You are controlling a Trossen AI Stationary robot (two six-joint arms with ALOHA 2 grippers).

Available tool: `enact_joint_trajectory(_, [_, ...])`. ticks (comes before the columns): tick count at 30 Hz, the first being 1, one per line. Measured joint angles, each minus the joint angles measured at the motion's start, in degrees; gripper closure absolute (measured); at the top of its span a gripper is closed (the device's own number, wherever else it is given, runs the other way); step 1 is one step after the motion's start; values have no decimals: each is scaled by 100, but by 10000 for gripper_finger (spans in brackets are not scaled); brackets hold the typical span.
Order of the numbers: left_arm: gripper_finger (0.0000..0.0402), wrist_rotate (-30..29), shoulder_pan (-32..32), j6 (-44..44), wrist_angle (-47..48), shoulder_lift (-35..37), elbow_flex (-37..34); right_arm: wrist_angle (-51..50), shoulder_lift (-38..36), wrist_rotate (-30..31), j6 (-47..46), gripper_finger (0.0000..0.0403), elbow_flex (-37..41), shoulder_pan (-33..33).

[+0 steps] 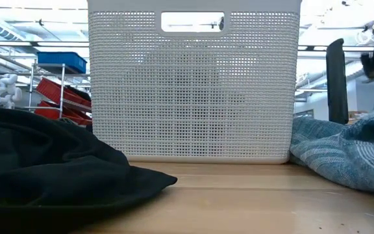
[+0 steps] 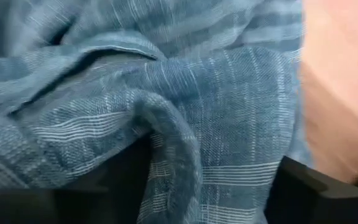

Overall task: Sort clothes
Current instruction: Put the blue patterned shirt into the laundry bin

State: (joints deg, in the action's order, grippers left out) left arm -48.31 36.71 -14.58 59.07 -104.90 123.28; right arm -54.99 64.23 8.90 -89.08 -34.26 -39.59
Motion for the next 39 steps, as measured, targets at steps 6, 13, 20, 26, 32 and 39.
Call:
enact_joint_trajectory(6, [217,52,0,0,0,0,-2,1529,288,-276,-13,124,741,103])
enact_joint_trajectory(13, [217,56,0,-4,2,0,-2,1728,437,-477,-133,129,900,107])
enact_joint_trajectory(20, [217,67,-67,-4,-229,0,-2,1827,382,-673,-130,191,930,107])
enact_joint_trajectory(26, [217,162,-116,-2,-598,0,-2,2006,391,-798,176,288,942,103])
enact_joint_trajectory(32, [217,166,-116,43,-975,-2,-2,2293,362,-883,685,388,959,96])
enact_joint_trajectory(39, [217,168,-122,192,-1329,-1,-2,2227,-53,-931,1014,388,567,90])
